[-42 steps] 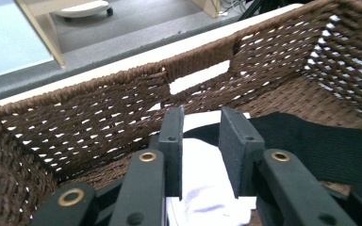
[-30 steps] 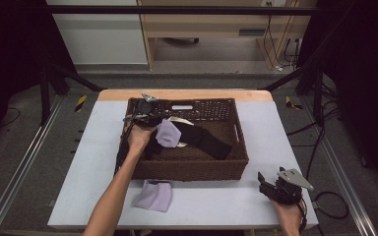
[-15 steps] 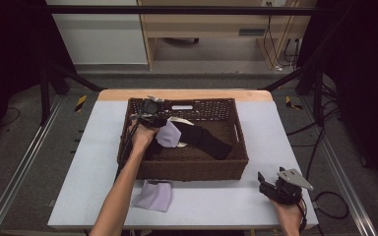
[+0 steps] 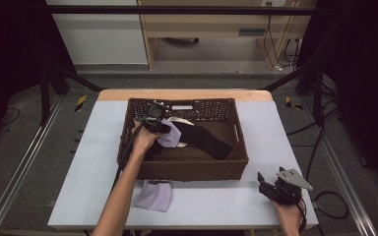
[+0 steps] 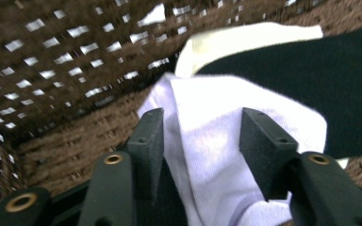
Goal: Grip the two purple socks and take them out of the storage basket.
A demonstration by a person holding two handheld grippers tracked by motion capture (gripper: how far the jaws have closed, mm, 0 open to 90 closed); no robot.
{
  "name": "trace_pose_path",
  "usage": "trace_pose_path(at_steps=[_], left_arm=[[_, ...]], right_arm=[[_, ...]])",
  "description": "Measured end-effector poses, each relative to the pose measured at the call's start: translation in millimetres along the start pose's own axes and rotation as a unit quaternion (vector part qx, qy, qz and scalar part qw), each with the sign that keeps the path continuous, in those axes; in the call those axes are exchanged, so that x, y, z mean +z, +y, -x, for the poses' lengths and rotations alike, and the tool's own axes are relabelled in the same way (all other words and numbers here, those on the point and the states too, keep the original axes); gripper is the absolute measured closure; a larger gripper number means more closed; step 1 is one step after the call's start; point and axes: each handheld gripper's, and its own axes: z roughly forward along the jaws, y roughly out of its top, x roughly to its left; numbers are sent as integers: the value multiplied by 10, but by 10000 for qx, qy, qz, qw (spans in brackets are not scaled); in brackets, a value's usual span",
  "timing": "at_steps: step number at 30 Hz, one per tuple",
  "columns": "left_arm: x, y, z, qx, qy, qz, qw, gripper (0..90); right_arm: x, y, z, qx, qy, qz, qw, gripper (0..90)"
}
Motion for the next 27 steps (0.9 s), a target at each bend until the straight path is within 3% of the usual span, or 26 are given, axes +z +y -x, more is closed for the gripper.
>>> trace_pose_path(at_steps=[2, 5, 7, 8, 11, 13, 14, 17, 19, 23, 25, 27], left_arm=[[7, -3, 3, -11, -44, -64, 10000, 533], [31, -11, 4, -84, -155, -329, 9993, 704], [29, -12, -3, -123, -207, -371, 9990, 744], [11, -11, -2, -177, -271, -363, 9988, 815], [-36, -5, 7, -166, -329, -224, 9991, 835], [-150, 9, 16, -152, -380, 186, 9990, 838], [-150, 9, 16, -152, -380, 186, 9990, 839], [-324, 0, -2, -193, -369, 646, 9970, 840], [-372, -6, -12, -183, -378, 749, 9963, 840], [-558, -50, -8, -211, -399, 1217, 9915, 840], [-709, -87, 12, -213, -407, 1546, 9869, 841], [-815, -124, 30, -164, -414, 1729, 9839, 841]], right_arm=[[1, 0, 0, 2, 0, -3, 10000, 219], [-2, 0, -1, 1, -1, 6, 10000, 219], [-4, -1, -3, 12, -5, 13, 10000, 219], [-6, -2, -3, 15, -6, 23, 10000, 219], [-5, -1, 0, 25, -4, 23, 10000, 219], [-4, -1, 2, 33, -3, 23, 10000, 219], [-4, -1, 1, 32, -3, 20, 10000, 219], [-4, -1, 1, 30, -7, 21, 10000, 219], [-4, 0, 1, 40, -4, 16, 10000, 219], [-6, -1, -1, 32, -20, 23, 10000, 219], [-6, -1, 0, 34, -22, 26, 10000, 219], [-5, 0, 2, 37, -21, 22, 10000, 219]])
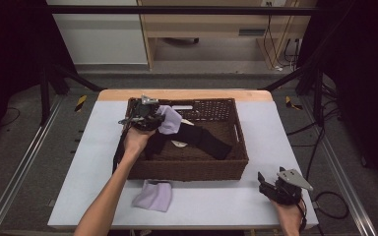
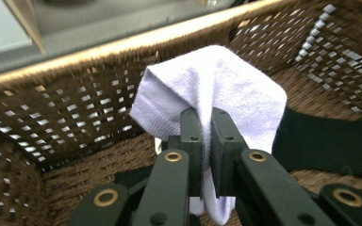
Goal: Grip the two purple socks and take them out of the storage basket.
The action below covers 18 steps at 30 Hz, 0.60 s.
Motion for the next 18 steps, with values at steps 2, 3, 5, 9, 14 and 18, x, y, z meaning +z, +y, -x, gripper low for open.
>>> trace_pose_path(at_steps=[2, 3, 5, 9, 14, 18], left_arm=[[-54, -5, 9, 8, -40, 62, 10000, 841], [-104, -14, 21, 3, -65, 138, 9999, 841], [-197, -36, 51, 69, -64, 266, 9996, 840], [-429, -94, 107, 113, -206, 545, 9982, 840], [-662, -144, 158, 154, -344, 775, 9963, 840], [-790, -176, 194, 176, -413, 917, 9948, 840]], right_arm=[[-1, 0, -1, -2, -3, 5, 10000, 219], [-1, 0, -1, -2, -3, 5, 10000, 219], [-1, 0, -3, 0, -7, -3, 10000, 219], [0, 0, -3, -2, -14, -2, 10000, 219], [2, 0, -1, -24, -13, -10, 10000, 220], [2, -1, -3, -24, -13, -5, 10000, 220]])
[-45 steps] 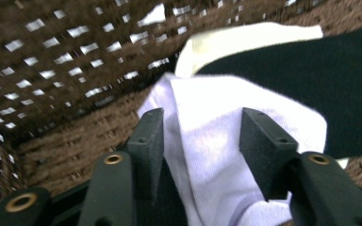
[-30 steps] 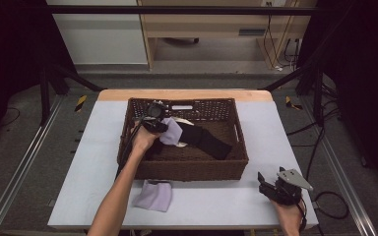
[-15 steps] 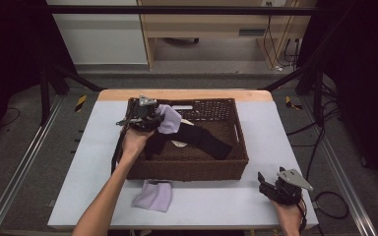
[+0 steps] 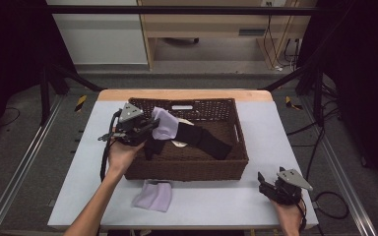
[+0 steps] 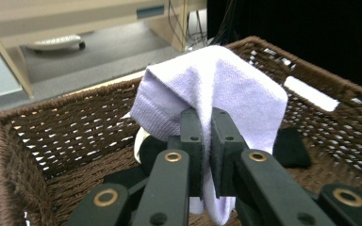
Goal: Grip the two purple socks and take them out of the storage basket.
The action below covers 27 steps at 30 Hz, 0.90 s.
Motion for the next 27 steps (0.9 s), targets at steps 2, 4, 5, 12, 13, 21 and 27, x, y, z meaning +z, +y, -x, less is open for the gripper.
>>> trace_pose_path(at_steps=[2, 4, 5, 12, 13, 21, 27], left_arm=[[-125, -11, 39, 45, -74, 132, 9999, 839], [-168, -13, 48, 43, -98, 176, 9998, 839], [-210, -16, 55, 14, -131, 235, 9996, 839], [-516, -27, 130, 43, -256, 493, 9984, 839], [-553, -29, 141, 36, -280, 528, 9982, 839], [-781, -65, 262, 129, -450, 635, 9969, 839], [-851, -154, 368, 227, -604, 627, 9959, 838]], right_arm=[[-4, -1, -3, 3, -6, 16, 10000, 220], [-6, -1, -4, 3, -3, 16, 10000, 221], [-5, -1, -4, 4, -3, 13, 10000, 221], [-1, 0, -5, -21, -3, -5, 10000, 223], [-1, 1, -5, -18, -3, -6, 10000, 223], [-1, 0, -9, -20, -2, -4, 10000, 224], [-1, -1, -12, -28, -8, 6, 10000, 226]])
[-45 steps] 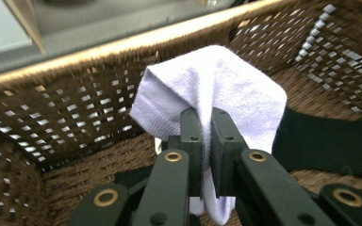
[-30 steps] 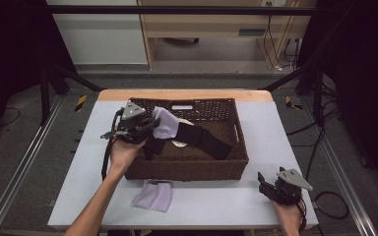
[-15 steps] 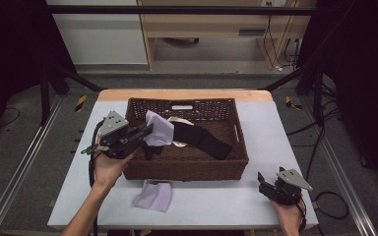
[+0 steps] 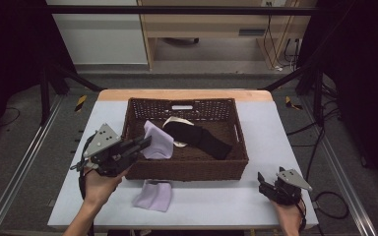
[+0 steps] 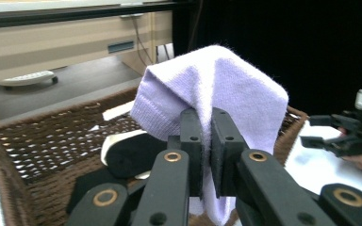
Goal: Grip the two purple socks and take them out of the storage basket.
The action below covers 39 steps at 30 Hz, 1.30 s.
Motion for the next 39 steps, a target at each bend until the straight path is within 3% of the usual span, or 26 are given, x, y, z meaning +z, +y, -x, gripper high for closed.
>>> trace_pose_path(at_steps=[8, 19, 27, 33, 39], left_arm=[[0, -232, 158, 94, -181, -203, 9996, 838], [62, -592, 252, -48, -430, -561, 9975, 838], [124, -762, 302, -41, -435, -826, 9956, 838], [184, -927, 331, -69, -518, -1115, 9924, 838], [316, -1083, 370, -38, -583, -1458, 9876, 838]], right_arm=[[-2, 0, 2, -3, 2, 1, 10000, 227], [-3, -1, -1, -3, 6, 1, 10000, 227], [-9, -2, 1, -5, 4, 29, 10000, 228], [-9, -1, 1, 3, 18, 22, 10000, 229], [-6, -1, 0, -20, 11, 23, 10000, 229]])
